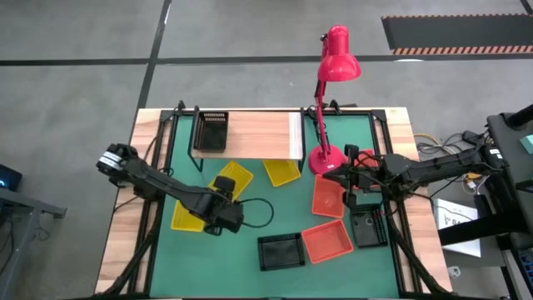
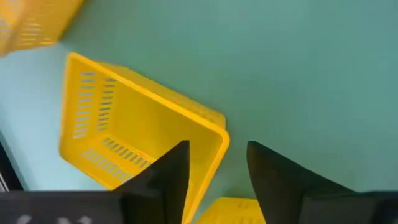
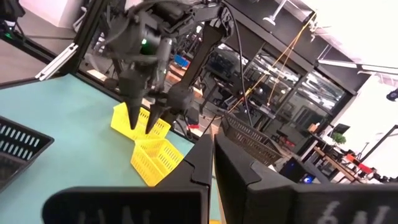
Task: Stack baskets on shelf by color
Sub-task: Put the middle yellow bin on the shelf
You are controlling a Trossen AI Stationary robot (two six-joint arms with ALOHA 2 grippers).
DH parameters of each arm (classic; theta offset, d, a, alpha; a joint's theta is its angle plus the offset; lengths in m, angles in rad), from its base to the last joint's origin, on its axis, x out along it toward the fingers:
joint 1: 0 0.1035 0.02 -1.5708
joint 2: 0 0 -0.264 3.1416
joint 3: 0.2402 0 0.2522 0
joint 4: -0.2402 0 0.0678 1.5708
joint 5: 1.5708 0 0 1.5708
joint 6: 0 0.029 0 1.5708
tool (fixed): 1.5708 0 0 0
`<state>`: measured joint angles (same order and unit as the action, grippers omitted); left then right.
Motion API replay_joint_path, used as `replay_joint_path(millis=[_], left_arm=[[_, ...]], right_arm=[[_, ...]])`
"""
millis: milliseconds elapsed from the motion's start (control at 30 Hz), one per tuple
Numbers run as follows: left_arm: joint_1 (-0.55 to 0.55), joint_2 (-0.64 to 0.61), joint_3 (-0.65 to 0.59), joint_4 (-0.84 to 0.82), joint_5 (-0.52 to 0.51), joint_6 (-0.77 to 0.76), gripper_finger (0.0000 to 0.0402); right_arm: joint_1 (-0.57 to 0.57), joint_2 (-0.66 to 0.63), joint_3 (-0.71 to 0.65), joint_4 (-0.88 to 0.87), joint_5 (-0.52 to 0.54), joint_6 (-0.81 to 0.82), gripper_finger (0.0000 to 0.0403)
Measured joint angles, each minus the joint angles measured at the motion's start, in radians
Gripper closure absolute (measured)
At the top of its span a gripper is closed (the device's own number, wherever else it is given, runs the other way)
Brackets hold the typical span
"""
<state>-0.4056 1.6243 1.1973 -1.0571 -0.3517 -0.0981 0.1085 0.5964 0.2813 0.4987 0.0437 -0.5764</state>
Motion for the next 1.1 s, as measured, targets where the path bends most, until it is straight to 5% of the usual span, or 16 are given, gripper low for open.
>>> replay_joint_path(millis=[333, 700, 1100], left_arm=[[0.027, 0.008, -0.107, 0.014, 0.005, 0.002, 0.0245], [0.033, 0.008, -0.222, 0.220, 0.001, 0.001, 0.0248], [0.033, 0.007, -0.209, 0.238, 0.003, 0.004, 0.0389]], right_arm=[[0.000, 0.000, 0.000, -0.009, 0.000, 0.001, 0.0394], [0.000, 0.000, 0.001, -0.009, 0.000, 0.000, 0.0394], [0.000, 0.000, 0.001, -0.010, 0.000, 0.000, 0.0394]])
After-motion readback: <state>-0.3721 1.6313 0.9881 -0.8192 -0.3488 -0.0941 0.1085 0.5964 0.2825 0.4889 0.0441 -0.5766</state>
